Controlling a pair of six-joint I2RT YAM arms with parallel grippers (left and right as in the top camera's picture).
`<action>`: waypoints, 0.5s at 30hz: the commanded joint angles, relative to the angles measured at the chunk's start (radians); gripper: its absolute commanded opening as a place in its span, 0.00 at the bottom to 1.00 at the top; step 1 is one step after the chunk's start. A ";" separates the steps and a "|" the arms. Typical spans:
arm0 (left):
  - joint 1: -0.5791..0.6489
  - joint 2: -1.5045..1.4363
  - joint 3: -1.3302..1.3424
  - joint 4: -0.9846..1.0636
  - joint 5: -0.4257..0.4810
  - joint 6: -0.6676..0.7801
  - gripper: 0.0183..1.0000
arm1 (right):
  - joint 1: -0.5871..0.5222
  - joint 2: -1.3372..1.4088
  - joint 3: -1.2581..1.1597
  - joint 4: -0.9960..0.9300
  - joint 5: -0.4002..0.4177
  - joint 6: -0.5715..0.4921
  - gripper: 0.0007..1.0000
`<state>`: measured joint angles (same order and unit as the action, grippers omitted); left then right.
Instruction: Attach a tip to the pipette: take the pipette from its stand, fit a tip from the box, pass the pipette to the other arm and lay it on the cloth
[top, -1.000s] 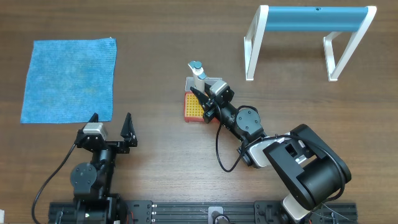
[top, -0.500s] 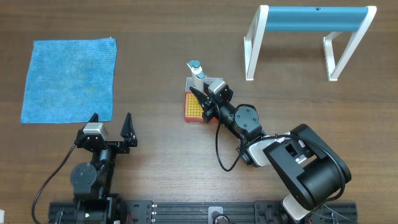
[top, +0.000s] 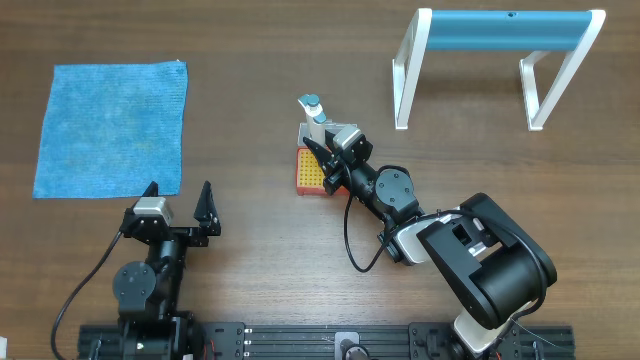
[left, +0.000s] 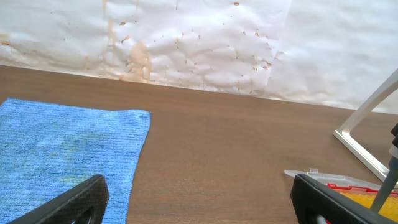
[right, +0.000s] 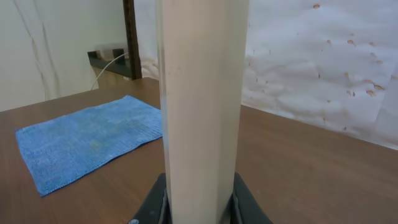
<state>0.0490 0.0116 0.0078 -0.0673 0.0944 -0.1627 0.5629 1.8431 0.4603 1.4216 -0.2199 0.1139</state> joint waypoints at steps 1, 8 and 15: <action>0.002 -0.005 -0.002 -0.005 0.007 -0.009 0.94 | -0.007 0.040 -0.026 -0.051 -0.002 -0.015 0.08; 0.002 -0.005 -0.002 -0.005 0.007 -0.009 0.94 | -0.008 0.023 0.007 0.041 -0.003 0.005 0.08; 0.002 -0.005 -0.002 -0.005 0.007 -0.009 0.94 | -0.008 -0.163 0.043 -0.120 -0.037 0.035 0.08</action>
<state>0.0490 0.0116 0.0078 -0.0673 0.0944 -0.1627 0.5621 1.7885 0.4740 1.3582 -0.2279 0.1295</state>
